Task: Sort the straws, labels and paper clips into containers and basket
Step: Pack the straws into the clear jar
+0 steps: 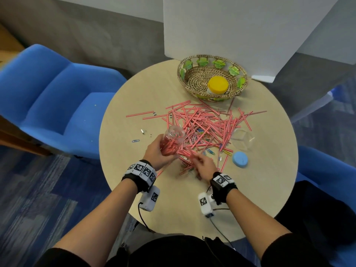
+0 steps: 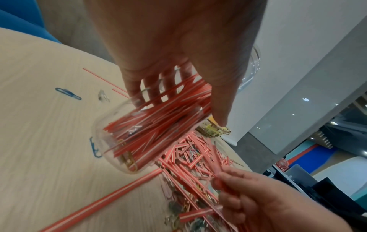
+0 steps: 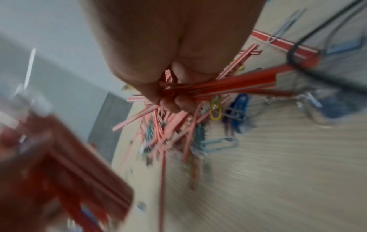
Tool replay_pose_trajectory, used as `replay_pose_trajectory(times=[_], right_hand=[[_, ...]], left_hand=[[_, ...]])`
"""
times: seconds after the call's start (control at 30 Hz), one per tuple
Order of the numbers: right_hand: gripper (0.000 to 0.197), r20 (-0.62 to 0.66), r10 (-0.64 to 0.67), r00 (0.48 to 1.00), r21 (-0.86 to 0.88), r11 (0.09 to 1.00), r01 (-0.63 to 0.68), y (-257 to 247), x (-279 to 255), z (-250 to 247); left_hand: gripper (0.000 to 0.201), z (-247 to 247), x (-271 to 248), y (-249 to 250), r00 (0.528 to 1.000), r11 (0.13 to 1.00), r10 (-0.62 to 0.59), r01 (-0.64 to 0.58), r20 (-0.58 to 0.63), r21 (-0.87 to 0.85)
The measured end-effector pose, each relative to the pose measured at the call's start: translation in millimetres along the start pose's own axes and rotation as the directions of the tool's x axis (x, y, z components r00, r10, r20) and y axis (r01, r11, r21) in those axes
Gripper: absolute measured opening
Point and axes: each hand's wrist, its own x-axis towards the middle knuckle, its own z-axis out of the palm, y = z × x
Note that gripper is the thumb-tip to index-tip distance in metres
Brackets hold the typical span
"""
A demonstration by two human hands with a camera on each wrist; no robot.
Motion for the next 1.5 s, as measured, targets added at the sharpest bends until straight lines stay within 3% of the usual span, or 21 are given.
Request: replay_pose_trajectory(times=[0.07,0.13,0.2,0.3,0.47,0.53,0.67,0.73,0.9,1.0,1.17,1.37,1.5], right_hand=[[0.02,-0.047,0.078,0.996,0.337,0.94,-0.058,-5,5,-9],[0.019,-0.064,0.162,0.985,0.686,0.724,-0.074,-15,9,-23],[0.02,-0.067,0.193,0.979,0.881,0.472,-0.033,-30,13,-42],[0.029,-0.114,0.124,0.986,0.955,0.287,0.074,-57,13,-73],[0.053,-0.244,-0.078,0.967,0.951,0.176,0.254,-109,2,-111],[0.054,-0.254,-0.133,0.958,0.947,0.168,0.274,-122,-1,-117],[0.05,-0.258,-0.115,0.959,0.907,0.313,0.281,-133,-8,-120],[0.049,-0.234,-0.075,0.969,0.907,0.342,0.245,-129,-8,-119],[0.046,-0.203,0.031,0.979,0.906,0.385,0.175,-107,-4,-122],[0.043,-0.221,0.061,0.973,0.919,0.346,0.187,-105,-3,-125],[0.046,-0.26,0.04,0.965,0.866,0.451,0.214,-128,-5,-129],[0.047,-0.34,-0.127,0.932,0.872,0.329,0.363,-176,-13,-122],[0.048,-0.406,-0.123,0.906,0.815,0.4,0.419,-183,-9,-102]], left_hand=[[0.069,-8,3,3,1.0,1.0,0.0,0.0,-0.018,-0.009],[0.065,-15,6,4,0.999,1.0,0.004,-0.005,-0.045,-0.02],[0.064,-19,9,4,0.998,0.999,-0.001,-0.001,-0.057,-0.032],[0.067,-17,10,3,0.999,1.0,-0.001,0.001,-0.039,-0.002],[0.074,2,10,10,0.996,0.998,0.04,-0.043,0.079,0.044],[0.077,12,11,16,0.988,0.997,0.06,-0.066,0.14,0.039],[0.079,27,15,23,0.972,0.994,0.097,-0.105,0.215,0.028],[0.078,29,16,24,0.968,0.993,0.104,-0.114,0.227,0.031],[0.086,20,16,15,0.971,0.99,0.068,-0.094,0.23,0.105],[0.086,14,16,10,0.979,0.99,0.037,-0.064,0.202,0.129],[0.074,13,17,15,0.978,0.984,0.033,-0.068,0.204,0.165],[0.074,20,24,29,0.969,0.982,0.077,-0.115,0.233,0.153],[0.081,26,29,29,0.966,0.99,0.061,-0.09,0.252,0.104]])
